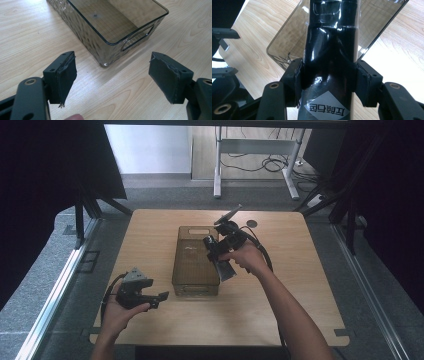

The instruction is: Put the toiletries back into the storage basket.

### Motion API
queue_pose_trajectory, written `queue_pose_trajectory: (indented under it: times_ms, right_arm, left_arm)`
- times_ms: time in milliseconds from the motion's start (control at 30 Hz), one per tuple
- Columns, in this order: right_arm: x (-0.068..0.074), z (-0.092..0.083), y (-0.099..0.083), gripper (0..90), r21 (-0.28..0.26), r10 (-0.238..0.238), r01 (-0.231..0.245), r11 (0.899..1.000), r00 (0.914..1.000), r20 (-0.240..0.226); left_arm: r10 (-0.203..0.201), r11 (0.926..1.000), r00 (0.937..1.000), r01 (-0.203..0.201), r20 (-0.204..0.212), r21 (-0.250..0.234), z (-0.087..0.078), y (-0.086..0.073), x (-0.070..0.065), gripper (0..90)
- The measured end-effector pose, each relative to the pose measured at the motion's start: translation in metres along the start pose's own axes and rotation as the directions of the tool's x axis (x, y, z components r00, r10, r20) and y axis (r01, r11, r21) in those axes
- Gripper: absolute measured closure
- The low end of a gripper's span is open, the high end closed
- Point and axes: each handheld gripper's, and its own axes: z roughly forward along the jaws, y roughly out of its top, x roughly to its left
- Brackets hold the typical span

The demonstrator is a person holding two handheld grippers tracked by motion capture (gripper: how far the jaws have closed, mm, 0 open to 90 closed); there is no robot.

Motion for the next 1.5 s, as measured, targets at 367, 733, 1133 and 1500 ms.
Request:
queue_pose_trajectory:
  times_ms: [367, 733, 1133, 1500]
  right_arm:
    - [0.005, 0.002, 0.009, 45.2, 0.002, 0.005, -0.005, 1.0, 1.0, 0.002]
    - [0.009, 0.01, 0.019, 45.2, 0.008, 0.014, -0.014, 1.0, 0.9999, -0.004]
    - [0.014, 0.022, 0.031, 45.1, 0.016, 0.028, -0.027, 0.999, 0.9996, -0.007]
    - [0.022, 0.028, 0.045, 45.2, 0.019, 0.04, -0.04, 0.999, 0.9991, -0.013]
  left_arm:
    - [0.002, 1.0, 1.0, -0.002, 0.004, 0.002, 0.002, 0.0, -0.002, 22.6]
    - [0.003, 1.0, 1.0, -0.003, 0.005, 0.003, 0.002, 0.0, -0.001, 22.5]
    - [0.003, 1.0, 1.0, -0.003, 0.004, 0.004, 0.002, 0.0, -0.001, 22.5]
    - [0.007, 1.0, 1.0, -0.007, 0.006, 0.002, 0.002, 0.0, -0.001, 22.5]
